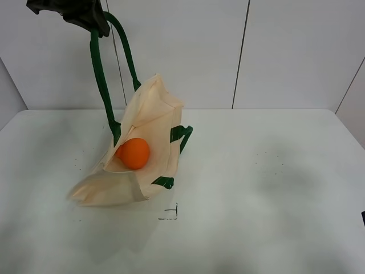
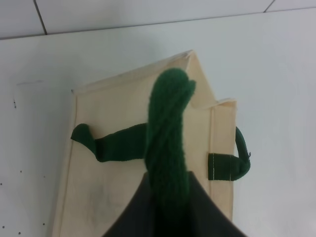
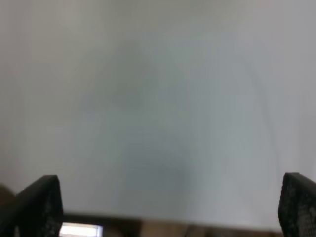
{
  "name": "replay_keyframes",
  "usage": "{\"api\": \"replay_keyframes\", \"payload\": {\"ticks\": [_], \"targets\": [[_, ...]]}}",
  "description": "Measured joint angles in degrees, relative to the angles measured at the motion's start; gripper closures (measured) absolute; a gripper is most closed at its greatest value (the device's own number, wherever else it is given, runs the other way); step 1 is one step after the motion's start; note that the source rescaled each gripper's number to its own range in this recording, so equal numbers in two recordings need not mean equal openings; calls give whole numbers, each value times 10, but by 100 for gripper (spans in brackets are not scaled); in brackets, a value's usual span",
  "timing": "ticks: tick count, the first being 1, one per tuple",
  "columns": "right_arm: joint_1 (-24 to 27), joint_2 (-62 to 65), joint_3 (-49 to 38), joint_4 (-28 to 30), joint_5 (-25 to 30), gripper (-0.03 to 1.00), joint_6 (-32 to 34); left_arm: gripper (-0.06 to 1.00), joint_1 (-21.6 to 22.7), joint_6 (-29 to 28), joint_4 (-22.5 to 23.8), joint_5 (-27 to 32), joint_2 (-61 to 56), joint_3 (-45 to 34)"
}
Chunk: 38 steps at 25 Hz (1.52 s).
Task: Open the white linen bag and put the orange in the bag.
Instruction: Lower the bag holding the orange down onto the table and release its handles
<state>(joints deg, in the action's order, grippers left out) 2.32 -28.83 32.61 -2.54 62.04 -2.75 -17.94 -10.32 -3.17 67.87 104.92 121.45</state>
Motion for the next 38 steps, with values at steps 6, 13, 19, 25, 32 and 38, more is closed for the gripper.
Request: {"api": "replay_keyframes", "payload": {"ticks": [6,13,19,25,32,38], "targets": [[-12,142,-42,-7,-23,-3,0,94,0,0,0,0,0,0],[-40,165,-43,8,-26,-3,18,94,0,0,0,0,0,0],[-40,236,-43,10,-29,-3,22,94,0,1,0,0,0,0],[-40,290,-43,11,-30,-3,22,94,0,1,0,0,0,0],[-40,290,-43,12,-30,-3,22,94,0,1,-2,-10,0,-66],[-40,290,-44,12,-30,-3,22,94,0,1,-16,-106,0,-213]]}}
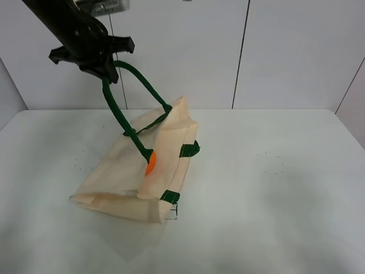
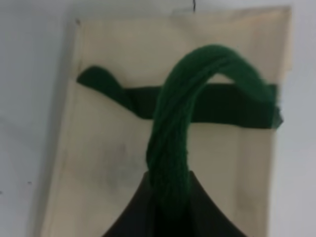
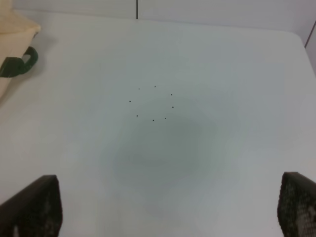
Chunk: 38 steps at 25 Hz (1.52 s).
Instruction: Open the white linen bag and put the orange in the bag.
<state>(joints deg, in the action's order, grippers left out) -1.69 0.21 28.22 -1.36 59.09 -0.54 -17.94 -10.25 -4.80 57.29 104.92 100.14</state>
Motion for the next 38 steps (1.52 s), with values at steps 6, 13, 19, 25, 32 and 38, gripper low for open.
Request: {"api": "replay_keyframes", "payload": {"ticks": [6,13,19,25,32,38], "targets": [[0,0,0,0,0,-3,0,94,0,30,-70,-128,0,-142],[0,0,0,0,0,-3,0,76,0,106,-114,-195,0,-203],[0,0,0,0,0,-3,0,6,0,133,-104,-213,0,-203],[0,0,0,0,0,-3,0,-3,6,72,21,-189,0,-203],[0,0,0,0,0,-3,0,-4,96,10,126,-158,0,-203],[0,0,0,0,0,-3,0,-4,147,11,132,-123,0,-203]]}}
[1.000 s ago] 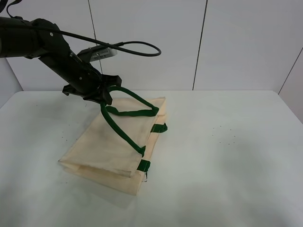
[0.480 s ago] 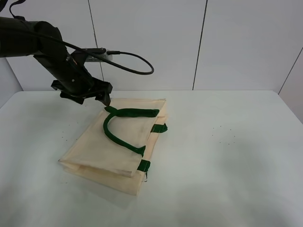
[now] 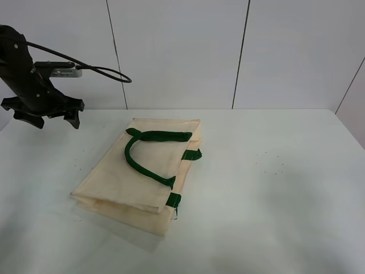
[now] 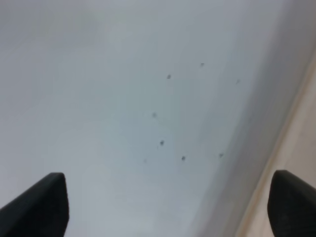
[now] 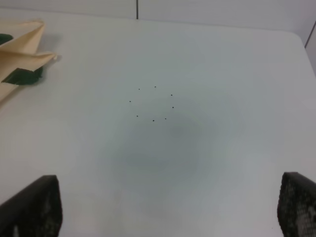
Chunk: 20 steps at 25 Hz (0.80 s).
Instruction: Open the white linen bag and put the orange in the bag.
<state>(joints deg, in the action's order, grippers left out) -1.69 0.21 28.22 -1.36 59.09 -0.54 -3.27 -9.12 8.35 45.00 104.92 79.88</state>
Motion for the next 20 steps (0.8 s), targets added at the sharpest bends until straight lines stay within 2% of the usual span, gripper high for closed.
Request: {"api": "replay_keyframes", "payload": {"ticks": [8,13,17,20], "targets": [[0,0,0,0,0,-3,0,-4,1,1,-19,89,-26,1],[0,0,0,0,0,-3,0,-4,1,1,-11,137,-56,-9],[0,0,0,0,0,-3,0,-4,1,1,-3,149,-123,-66],[0,0,0,0,0,-3,0,-4,0,1,-4,162,-197,-139]]}}
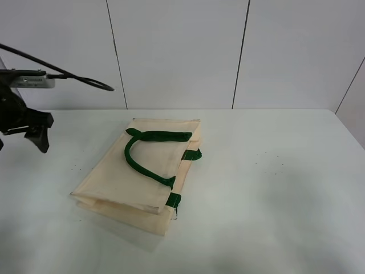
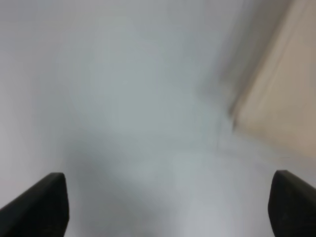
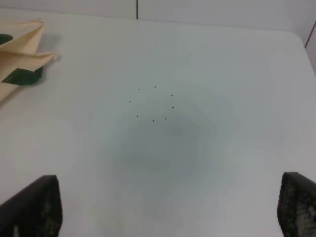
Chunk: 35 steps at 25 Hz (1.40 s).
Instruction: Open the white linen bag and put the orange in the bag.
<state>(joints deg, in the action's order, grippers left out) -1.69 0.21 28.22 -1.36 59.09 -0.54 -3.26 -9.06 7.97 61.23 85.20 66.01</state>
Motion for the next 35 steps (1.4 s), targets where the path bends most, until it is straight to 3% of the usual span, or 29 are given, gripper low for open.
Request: {"api": "replay_keyframes", "payload": {"ticks": [10,14,18,28,35], "targets": [[0,0,0,0,0,-3,0,-4,0,3,-4,-9,-321,-270],[0,0,0,0,0,-3,0,-4,0,44,-32,-17,-447,-353],[0,0,0,0,0,-3,0,-4,0,77,-56,-11,-558,-374],[0,0,0,0,0,-3,0,-4,1,86,-72,-11,-736,-375],[0,0,0,0,0,-3,0,-4,54,86,-73,-10,-822,-375]]}}
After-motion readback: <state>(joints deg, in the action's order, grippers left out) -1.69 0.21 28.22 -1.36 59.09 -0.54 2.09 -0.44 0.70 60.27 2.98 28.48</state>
